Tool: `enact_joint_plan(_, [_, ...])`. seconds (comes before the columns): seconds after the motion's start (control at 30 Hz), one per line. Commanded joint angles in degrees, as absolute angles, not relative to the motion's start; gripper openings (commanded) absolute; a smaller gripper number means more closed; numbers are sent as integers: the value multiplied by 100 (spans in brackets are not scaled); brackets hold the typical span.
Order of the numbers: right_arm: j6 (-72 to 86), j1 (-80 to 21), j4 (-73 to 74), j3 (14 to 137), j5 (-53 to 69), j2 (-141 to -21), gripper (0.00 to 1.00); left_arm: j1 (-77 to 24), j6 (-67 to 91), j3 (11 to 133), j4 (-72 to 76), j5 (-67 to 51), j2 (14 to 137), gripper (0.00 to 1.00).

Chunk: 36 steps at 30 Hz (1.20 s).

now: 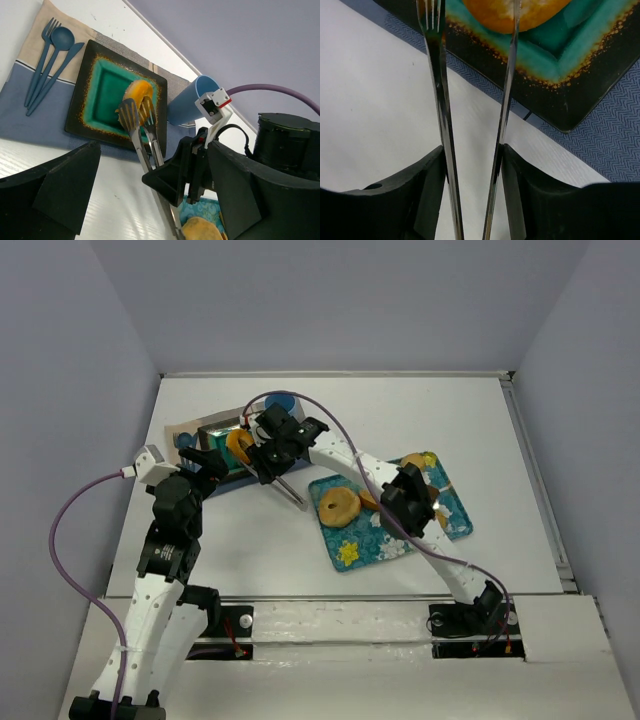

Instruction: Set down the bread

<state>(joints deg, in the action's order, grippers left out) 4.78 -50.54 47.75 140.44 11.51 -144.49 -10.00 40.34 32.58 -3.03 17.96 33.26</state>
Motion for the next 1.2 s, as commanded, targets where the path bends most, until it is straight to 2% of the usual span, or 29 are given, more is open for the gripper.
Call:
enact_joint_plan(0.0, [440, -5010, 4421, 14370, 1169, -14432, 55, -1002, 3981, 3208, -167, 1828, 3305, 99])
enact_joint_plan(0.13, [273, -5010, 4421, 14204, 1204, -14239, 68, -1011, 3981, 3217, -158, 1828, 3314, 99])
enact_joint_plan(0.33, [246, -5010, 4412, 14124, 1239, -13975, 69, -1002, 3981, 3217, -158, 1828, 3322, 99])
enact_joint_plan(0.6, [316, -5010, 4281, 13660, 1240, -13150, 57, -1002, 3973, 3217, -176, 1846, 3278, 99])
enact_joint_plan(0.7, [395, -5010, 4114, 12948, 871, -12456, 48, -1011, 3981, 3217, -184, 1846, 3243, 99])
enact_joint_plan(0.83, [422, -4887, 3982, 11981, 284, -11307, 48, -1002, 4008, 3191, -185, 1872, 3164, 99])
enact_joint_plan(1.07, [597, -3817, 3929, 10425, -335, -9863, 46, -1002, 4034, 3190, -193, 1916, 3155, 99])
enact_joint_plan(1.17, [476, -2624, 3920, 9906, -219, -9327, 46, -1002, 4043, 3199, -185, 1934, 3208, 99])
